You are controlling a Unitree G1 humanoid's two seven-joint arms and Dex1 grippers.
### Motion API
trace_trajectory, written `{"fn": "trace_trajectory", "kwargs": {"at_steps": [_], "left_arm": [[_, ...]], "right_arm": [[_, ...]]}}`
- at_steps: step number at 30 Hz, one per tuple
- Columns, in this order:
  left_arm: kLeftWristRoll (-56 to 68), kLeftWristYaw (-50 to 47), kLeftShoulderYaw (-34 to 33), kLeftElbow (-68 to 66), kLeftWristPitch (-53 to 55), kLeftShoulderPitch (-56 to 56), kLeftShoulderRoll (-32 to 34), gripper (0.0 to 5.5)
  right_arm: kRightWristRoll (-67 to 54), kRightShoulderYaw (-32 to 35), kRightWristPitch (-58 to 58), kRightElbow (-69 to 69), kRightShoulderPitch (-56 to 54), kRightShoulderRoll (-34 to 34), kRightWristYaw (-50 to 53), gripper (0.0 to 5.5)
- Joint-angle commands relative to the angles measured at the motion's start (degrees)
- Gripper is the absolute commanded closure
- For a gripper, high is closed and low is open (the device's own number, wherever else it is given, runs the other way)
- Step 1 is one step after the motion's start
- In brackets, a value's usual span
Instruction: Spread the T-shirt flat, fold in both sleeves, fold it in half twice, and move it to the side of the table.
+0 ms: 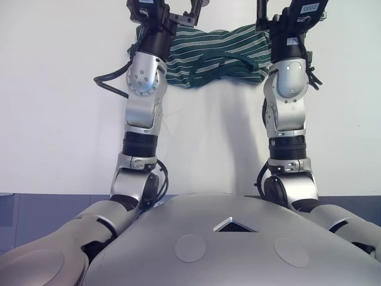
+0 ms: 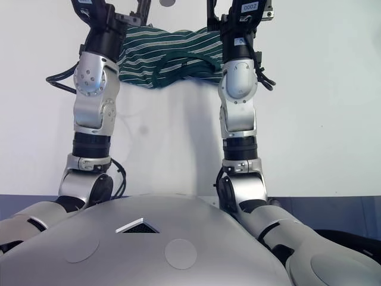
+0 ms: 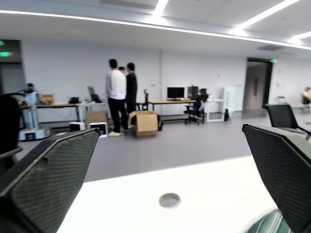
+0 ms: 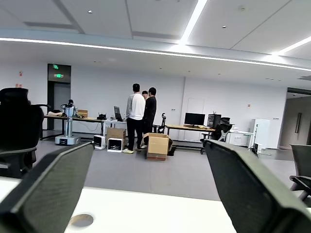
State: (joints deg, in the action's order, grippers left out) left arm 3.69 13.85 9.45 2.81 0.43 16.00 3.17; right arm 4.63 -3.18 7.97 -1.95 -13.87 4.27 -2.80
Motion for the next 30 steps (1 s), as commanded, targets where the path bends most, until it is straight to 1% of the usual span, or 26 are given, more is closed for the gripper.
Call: {"fn": "trace_trajectory", "kwargs": {"at_steps": [1, 3, 5, 7, 9, 12, 16, 22, 27, 29, 30], "left_arm": [[-2.78, 14.79, 8.29, 10.17, 8.01, -6.91, 13.34, 0.12], [-4.74, 18.4, 9.39, 14.28, 9.91, -9.34, 18.72, 0.12], [-7.27, 20.91, 10.63, 16.06, 9.39, -10.76, 22.79, 0.12], [-14.74, 18.88, 13.06, 11.7, 5.16, -10.19, 25.29, 0.12], [-20.78, 15.22, 15.4, 6.32, 2.22, -9.66, 24.96, 0.12], [-26.9, 10.87, 18.46, -0.71, -0.35, -8.62, 22.66, 0.12], [-29.72, 7.31, 17.84, -5.92, -2.72, -7.5, 22.14, 0.12], [-30.23, 6.21, 16.09, -7.7, -4.48, -7.61, 22.91, 1.11], [-29.87, 5.64, 16.15, -7.19, -5.36, -7.18, 21.0, 2.18], [-29.93, 6.45, 16.76, -7.35, -4.5, -7.48, 20.51, 2.44], [-30.04, 6.84, 16.99, -7.63, -4.22, -7.64, 20.46, 2.69]], "right_arm": [[-1.65, -1.1, -3.63, 4.91, 6.45, 11.03, -13.6, 1.29], [-3.01, -1.24, -4.02, 6.85, 8.92, 15.55, -19.77, 1.29], [-3.59, -1.16, -3.58, 7.93, 10.82, 18.32, -22.94, 1.29], [-3.3, -1.09, -2.94, 8.35, 12.44, 19.15, -23.71, 1.29], [-2.75, -1.64, -2.69, 9.05, 13.32, 18.52, -23.32, 1.29], [-2.03, -2.39, -1.72, 8.76, 13.22, 17.7, -22.66, 1.29], [-1.76, -1.2, -0.71, 7.39, 12.36, 17.89, -21.74, 1.29], [-1.54, -1.29, -0.14, 7.22, 12.38, 17.69, -21.08, 1.29], [-1.2, -1.57, 0.28, 6.65, 11.72, 17.48, -20.36, 1.29], [-1.14, -1.66, 0.4, 6.69, 11.67, 17.52, -20.23, 1.29], [-1.12, -1.66, 0.45, 6.72, 11.64, 17.51, -20.16, 1.29]]}}
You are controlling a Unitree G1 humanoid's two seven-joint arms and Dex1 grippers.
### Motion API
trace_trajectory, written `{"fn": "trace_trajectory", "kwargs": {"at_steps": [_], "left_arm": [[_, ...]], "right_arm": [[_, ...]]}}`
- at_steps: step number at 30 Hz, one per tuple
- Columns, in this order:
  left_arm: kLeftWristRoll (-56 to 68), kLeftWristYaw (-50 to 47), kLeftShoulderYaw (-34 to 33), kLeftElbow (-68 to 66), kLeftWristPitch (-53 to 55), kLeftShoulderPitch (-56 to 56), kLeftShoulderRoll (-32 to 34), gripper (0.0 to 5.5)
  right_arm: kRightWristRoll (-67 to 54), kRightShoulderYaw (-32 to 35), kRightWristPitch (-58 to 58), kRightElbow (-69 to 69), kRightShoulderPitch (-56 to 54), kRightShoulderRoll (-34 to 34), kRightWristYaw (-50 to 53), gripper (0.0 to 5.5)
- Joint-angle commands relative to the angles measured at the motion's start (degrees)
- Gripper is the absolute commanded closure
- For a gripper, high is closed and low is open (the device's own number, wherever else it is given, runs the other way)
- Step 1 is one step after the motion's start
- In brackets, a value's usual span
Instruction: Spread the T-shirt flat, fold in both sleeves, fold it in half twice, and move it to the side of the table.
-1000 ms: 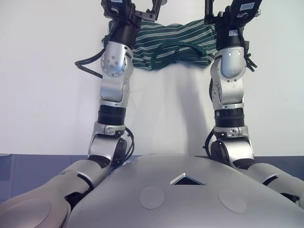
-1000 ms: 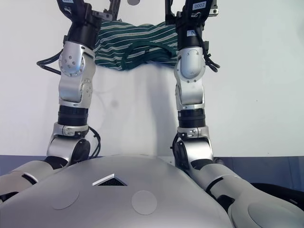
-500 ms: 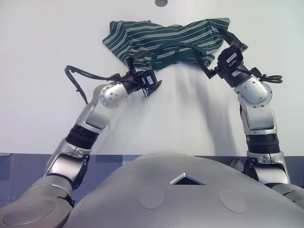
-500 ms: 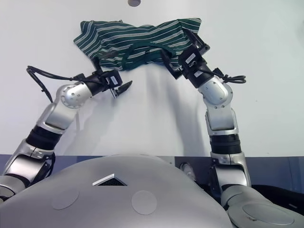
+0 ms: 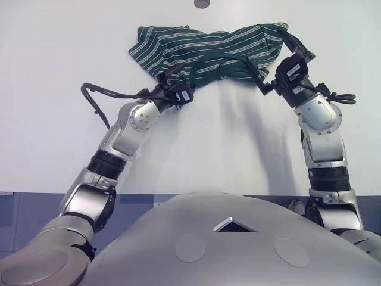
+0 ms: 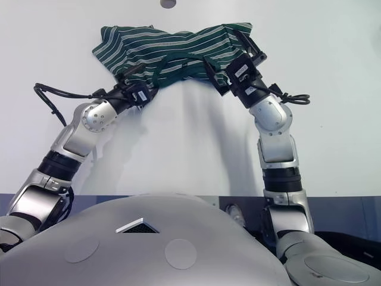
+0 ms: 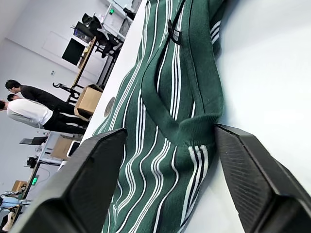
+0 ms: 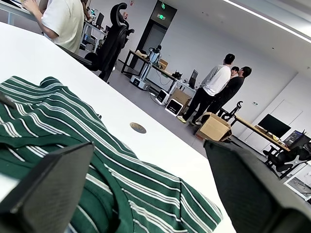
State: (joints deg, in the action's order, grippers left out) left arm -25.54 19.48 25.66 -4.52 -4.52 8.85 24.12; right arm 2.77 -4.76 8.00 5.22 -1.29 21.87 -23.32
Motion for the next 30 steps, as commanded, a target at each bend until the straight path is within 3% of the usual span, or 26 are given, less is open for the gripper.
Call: {"fn": "trace_trajectory", "kwargs": {"at_steps": [1, 15, 22, 30], "left_arm": [[-0.91, 1.7, 0.87, -0.58, 1.5, -0.65, -0.49, 2.91], [0.9, 2.22, -2.47, -0.13, 6.64, -0.07, -2.06, 5.48], [6.93, 3.15, -8.5, 11.42, 4.22, -1.48, -1.43, 5.48], [8.97, 4.44, -9.98, 16.93, 5.63, 0.0, -2.35, 5.48]], "right_arm": [[0.74, 0.0, 0.44, -0.45, -1.1, -0.11, 0.48, 1.29], [1.79, 1.58, 3.64, -5.47, -2.56, 1.99, 1.48, 1.29], [10.01, -2.94, 11.76, -14.58, -4.1, 8.33, -1.76, 1.29], [18.73, -7.84, 15.61, -23.25, -10.48, 6.25, 3.45, 1.29]]}}
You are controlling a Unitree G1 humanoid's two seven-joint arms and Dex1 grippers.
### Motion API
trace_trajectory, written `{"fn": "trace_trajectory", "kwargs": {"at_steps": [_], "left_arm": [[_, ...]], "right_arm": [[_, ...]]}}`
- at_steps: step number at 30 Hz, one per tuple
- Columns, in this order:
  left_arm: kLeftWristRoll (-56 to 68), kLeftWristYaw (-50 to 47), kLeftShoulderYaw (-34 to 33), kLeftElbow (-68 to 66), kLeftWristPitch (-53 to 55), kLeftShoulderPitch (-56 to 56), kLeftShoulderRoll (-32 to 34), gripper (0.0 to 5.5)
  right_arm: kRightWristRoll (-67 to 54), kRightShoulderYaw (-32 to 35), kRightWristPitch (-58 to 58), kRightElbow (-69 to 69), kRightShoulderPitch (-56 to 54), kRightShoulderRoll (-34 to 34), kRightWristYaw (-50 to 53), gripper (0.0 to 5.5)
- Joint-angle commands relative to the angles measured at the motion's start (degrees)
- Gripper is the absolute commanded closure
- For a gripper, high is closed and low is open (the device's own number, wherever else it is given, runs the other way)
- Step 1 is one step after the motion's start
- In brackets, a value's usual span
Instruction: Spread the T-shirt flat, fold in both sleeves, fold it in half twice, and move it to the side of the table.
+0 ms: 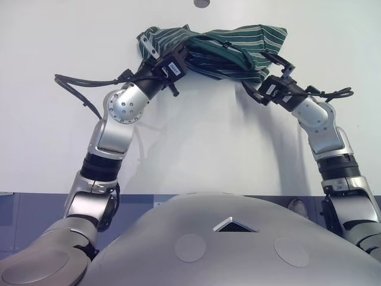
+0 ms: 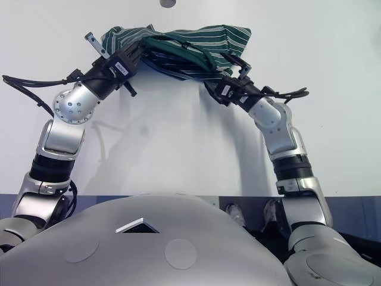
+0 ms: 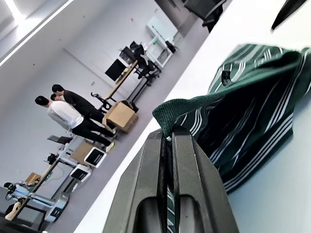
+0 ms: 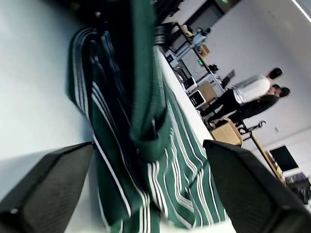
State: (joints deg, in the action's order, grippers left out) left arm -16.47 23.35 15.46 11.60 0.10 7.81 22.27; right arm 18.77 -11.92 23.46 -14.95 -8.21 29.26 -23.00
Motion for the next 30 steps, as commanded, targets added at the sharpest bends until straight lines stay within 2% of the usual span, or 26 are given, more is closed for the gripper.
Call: {"fn": "trace_trajectory", "kwargs": {"at_steps": [1, 8, 16, 22, 24, 26, 30], "left_arm": [[-0.13, 0.52, 0.38, 0.8, 1.03, 1.12, -0.7, 5.48], [-0.19, -0.21, -0.76, 0.6, 0.54, 1.93, -0.65, 5.5], [-0.62, -0.83, -1.35, 0.37, -0.2, 1.81, -0.27, 5.5], [-0.66, -0.95, -1.66, 0.34, -0.78, 2.01, 0.04, 5.5], [-0.41, -0.67, -1.97, 0.66, -0.9, 2.36, 0.25, 5.5], [0.98, 1.81, -2.23, 1.39, -1.6, 3.18, 1.66, 5.5], [10.15, 14.1, -4.49, 6.33, -1.89, 4.94, 8.76, 5.5]], "right_arm": [[3.53, -0.63, 0.17, -4.22, -4.55, -1.6, 4.58, 1.29], [4.88, -0.39, 0.39, -7.58, -5.17, -1.61, 8.79, 2.78], [2.72, 0.47, 0.81, -6.95, -5.03, -1.7, 8.88, 4.44], [1.46, 1.29, 0.85, -5.99, -5.77, -1.64, 8.0, 5.37], [-0.02, 1.33, 0.78, -3.26, -5.6, -0.46, 5.5, 5.46], [-4.69, 2.21, -0.41, 2.25, -4.8, 3.04, -1.44, 5.46], [-23.65, 6.56, -8.5, 16.71, -4.07, 13.25, -20.72, 5.46]]}}
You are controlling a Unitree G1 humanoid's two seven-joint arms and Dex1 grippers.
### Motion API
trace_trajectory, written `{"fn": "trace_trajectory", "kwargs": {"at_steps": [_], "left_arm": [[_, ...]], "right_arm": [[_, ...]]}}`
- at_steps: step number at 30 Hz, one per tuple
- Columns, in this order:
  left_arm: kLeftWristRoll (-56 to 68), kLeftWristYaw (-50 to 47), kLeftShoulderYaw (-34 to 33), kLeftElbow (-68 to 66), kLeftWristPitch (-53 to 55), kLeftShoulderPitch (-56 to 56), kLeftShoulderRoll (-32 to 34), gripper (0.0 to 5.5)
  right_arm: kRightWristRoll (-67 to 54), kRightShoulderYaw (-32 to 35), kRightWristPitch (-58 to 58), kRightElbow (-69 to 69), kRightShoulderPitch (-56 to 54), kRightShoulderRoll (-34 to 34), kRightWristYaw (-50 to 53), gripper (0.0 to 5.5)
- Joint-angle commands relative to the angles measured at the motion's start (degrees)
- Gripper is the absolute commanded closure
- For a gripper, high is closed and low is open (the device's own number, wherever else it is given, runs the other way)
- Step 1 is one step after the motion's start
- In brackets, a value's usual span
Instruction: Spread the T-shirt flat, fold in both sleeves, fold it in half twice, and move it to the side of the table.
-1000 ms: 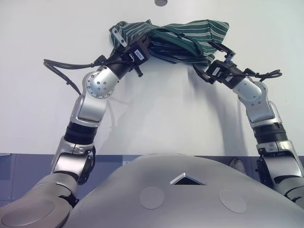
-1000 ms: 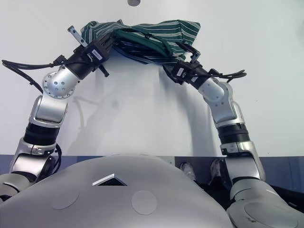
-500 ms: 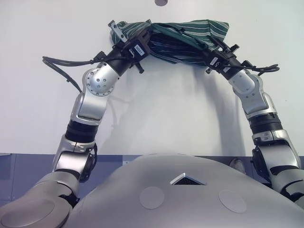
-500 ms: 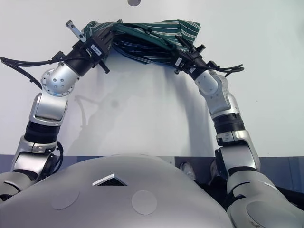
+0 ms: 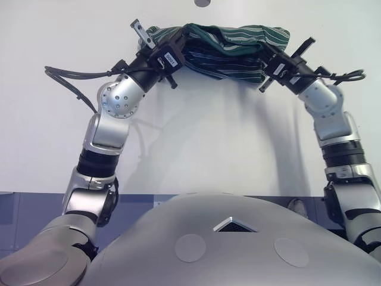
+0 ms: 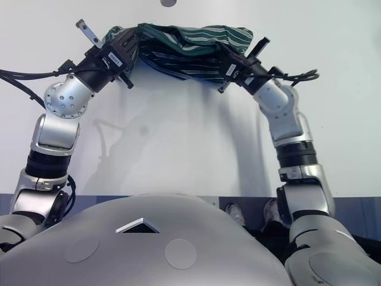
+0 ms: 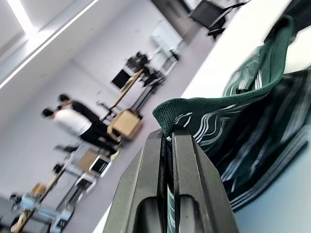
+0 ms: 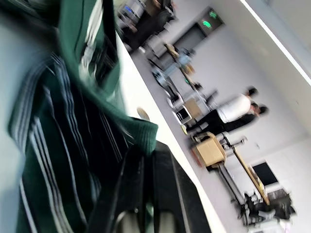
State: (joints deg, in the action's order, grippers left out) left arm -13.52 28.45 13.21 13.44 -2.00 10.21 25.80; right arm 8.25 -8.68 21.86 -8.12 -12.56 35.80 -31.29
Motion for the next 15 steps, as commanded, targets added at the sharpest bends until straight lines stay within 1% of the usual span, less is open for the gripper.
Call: {"fn": "trace_trajectory", "kwargs": {"at_steps": [1, 3, 6, 7, 8, 9, 11, 13, 15], "left_arm": [[11.4, 13.56, -3.14, 6.73, 1.49, 2.76, 7.69, 5.5], [22.9, 24.96, -4.98, 13.03, 6.48, 1.86, 14.55, 5.5], [40.95, 40.84, -6.94, 21.96, 18.75, -2.36, 26.73, 5.5], [44.95, 45.14, -6.6, 24.14, 22.47, -4.82, 30.88, 5.5], [47.32, 48.22, -6.11, 25.55, 24.84, -6.93, 33.87, 5.5], [48.48, 51.07, -5.22, 26.86, 26.27, -9.76, 36.76, 5.5], [51.56, 54.26, -4.64, 29.45, 29.07, -14.68, 40.15, 5.5], [55.21, 54.72, -5.5, 31.06, 31.35, -16.94, 40.94, 5.5], [54.86, 54.08, -5.01, 29.89, 31.7, -15.71, 39.88, 5.5]], "right_arm": [[-18.25, 4.12, -10.81, 13.81, 0.29, 9.49, -17.35, 5.46], [-28.44, 5.42, -21.04, 22.43, 2.2, 17.58, -28.24, 5.46], [-41.92, 8.38, -35.58, 33.61, 9.87, 31.77, -43.86, 5.46], [-44.76, 9.16, -39.08, 36.43, 13.68, 35.97, -48.46, 5.46], [-46.46, 9.79, -41.37, 38.47, 16.88, 38.64, -51.57, 5.46], [-47.33, 9.72, -43.13, 40.13, 20.12, 40.6, -54.05, 5.46], [-47.2, 8.96, -44.6, 41.95, 24.34, 41.79, -55.99, 5.46], [-47.44, 8.8, -46.28, 42.39, 24.59, 40.84, -55.56, 5.46], [-46.25, 7.38, -47.34, 40.32, 20.46, 38.71, -54.33, 5.46]]}}
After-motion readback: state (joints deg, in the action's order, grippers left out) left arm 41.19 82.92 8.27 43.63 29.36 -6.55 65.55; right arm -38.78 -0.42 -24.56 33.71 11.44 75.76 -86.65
